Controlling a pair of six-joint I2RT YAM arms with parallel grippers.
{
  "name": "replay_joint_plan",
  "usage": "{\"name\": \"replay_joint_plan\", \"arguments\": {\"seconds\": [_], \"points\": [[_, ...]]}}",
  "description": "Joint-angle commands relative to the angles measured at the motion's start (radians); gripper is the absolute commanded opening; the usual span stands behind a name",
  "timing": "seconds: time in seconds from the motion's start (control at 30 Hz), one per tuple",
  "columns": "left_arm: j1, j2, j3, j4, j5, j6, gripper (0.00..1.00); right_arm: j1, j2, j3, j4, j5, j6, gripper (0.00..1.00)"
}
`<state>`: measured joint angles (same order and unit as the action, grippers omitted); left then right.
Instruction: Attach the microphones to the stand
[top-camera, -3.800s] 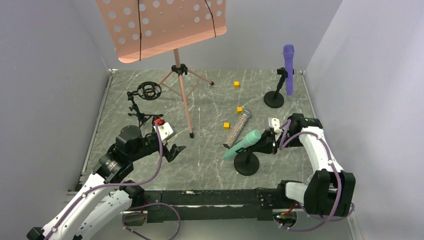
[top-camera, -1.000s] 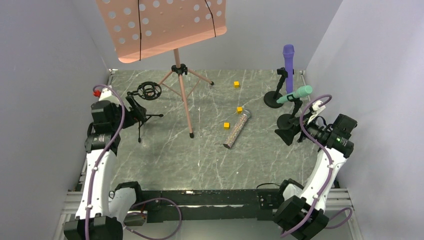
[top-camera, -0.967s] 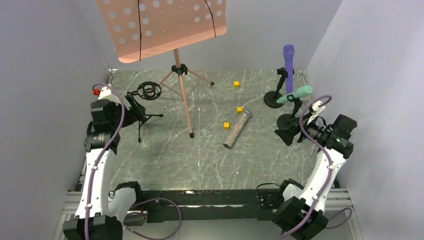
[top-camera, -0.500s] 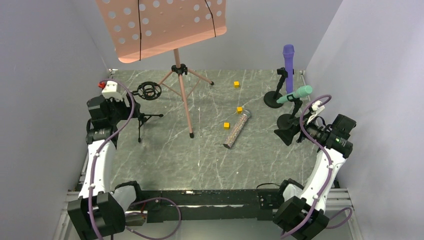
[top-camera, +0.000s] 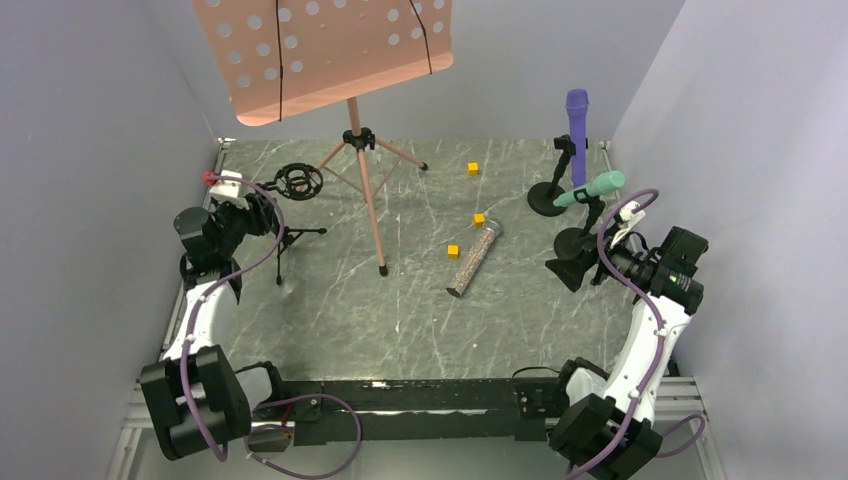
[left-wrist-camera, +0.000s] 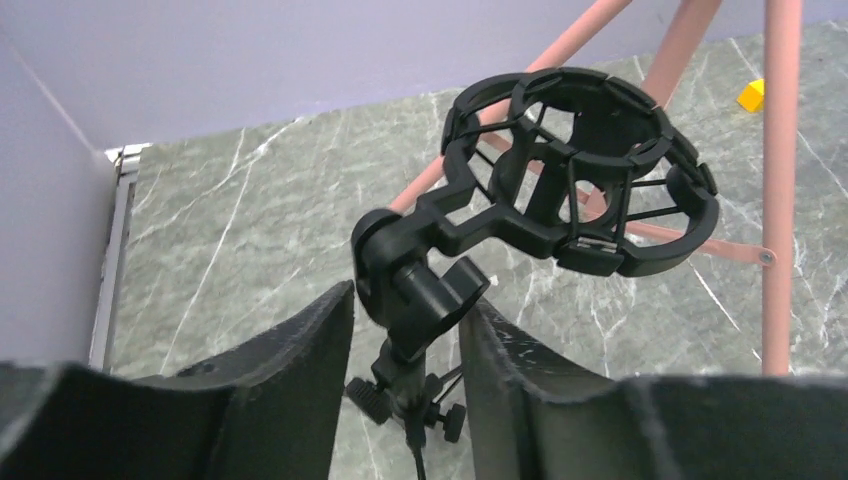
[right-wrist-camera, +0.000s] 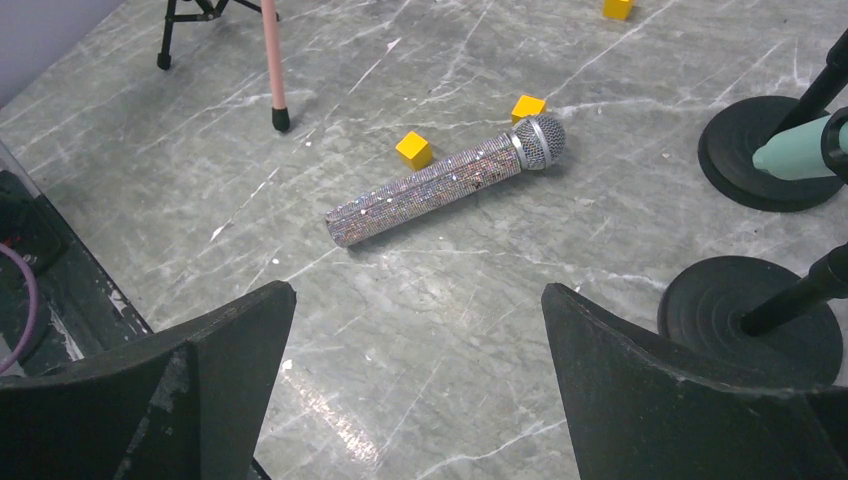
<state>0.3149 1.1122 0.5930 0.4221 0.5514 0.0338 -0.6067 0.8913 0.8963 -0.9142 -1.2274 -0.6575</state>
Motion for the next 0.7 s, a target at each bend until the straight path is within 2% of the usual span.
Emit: {"name": "replay_joint_plan", "arguments": {"seconds": [0.0,0.13,0.33,0.37,0.4,0.43,0.67], "points": [[0.004,0.046,0.041,0.092,0.099,0.051,0.45,0.007,0.005,0.001,0.034,0.006,0.004,1.0],[0.004,0.058,0.028,0.126,0.106,0.032,0.44,0.01,0.012,0.001,0.032,0.006,0.003,1.0],[0.004,0.071,0.027,0.125,0.11,0.039,0.27,0.01,0.021,0.004,0.027,0.003,-0.001,1.0],[0.004,0.075,0.033,0.119,0.116,0.038,0.21,0.01,0.022,0.004,0.027,0.004,-0.002,1.0],[0.004,0.079,0.041,0.104,0.125,0.04,0.09,0.01,0.022,0.003,0.027,0.004,-0.001,1.0],[0.004,0.077,0.051,0.08,0.134,0.044,0.02,0.01,0.022,0.003,0.029,0.005,-0.001,1.0],[-0.004,-0.1,0.038,-0.008,0.108,0.033,0.0,0.015,0.031,0.003,0.029,0.006,-0.002,1.0]]}}
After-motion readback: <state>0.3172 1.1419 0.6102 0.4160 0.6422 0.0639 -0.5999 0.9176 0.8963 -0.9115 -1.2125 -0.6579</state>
